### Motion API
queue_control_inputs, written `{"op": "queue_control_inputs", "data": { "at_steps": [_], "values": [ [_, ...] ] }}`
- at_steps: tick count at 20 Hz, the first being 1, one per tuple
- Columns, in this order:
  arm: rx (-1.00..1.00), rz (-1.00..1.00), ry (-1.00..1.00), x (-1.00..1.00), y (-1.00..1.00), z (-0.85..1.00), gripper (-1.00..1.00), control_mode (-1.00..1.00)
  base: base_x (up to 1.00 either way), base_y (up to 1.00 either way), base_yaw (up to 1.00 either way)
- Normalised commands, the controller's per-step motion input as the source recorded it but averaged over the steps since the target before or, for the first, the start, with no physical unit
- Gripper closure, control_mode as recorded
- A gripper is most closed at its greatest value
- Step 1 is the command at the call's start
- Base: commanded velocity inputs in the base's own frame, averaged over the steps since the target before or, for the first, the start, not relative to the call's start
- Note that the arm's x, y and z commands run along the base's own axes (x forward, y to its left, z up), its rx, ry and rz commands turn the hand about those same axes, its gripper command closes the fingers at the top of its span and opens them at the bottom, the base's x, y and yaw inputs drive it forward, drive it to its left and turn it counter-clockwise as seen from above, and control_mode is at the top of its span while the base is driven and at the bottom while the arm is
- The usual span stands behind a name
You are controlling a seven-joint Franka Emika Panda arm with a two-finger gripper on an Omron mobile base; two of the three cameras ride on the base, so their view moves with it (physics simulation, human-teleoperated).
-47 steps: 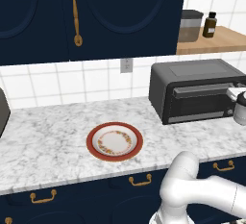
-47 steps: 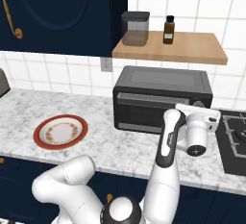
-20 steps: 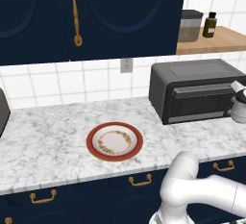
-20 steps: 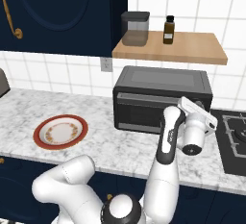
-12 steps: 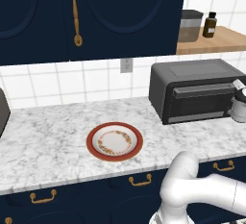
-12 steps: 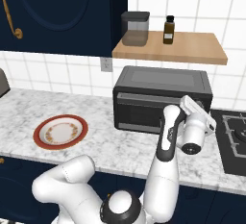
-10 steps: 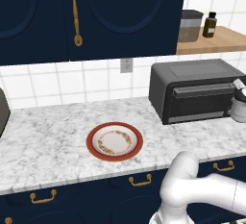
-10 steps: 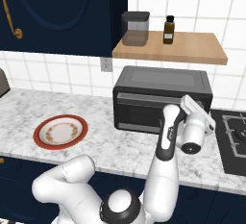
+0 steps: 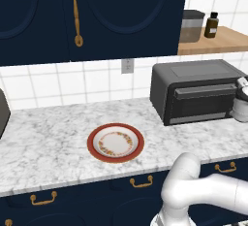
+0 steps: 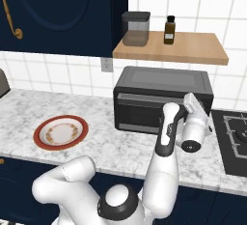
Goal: Pick up the kebab skewer and baguette bread, and place them inside the toaster oven. Close the toaster oven door and start by setting the timer.
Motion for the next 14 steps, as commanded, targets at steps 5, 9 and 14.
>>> {"op": "queue_control_inputs", "data": {
  "at_steps": [5,9,14],
  "values": [
    [0.21,0.00,0.00,0.00,0.01,0.02,1.00,-1.00,0.00,0.00,0.00],
    [0.23,0.00,0.00,0.00,0.01,0.00,1.00,-1.00,0.00,0.00,0.00],
    [0.22,0.00,0.00,0.00,0.00,0.00,1.00,-1.00,0.00,0.00,0.00]
  ]
}}
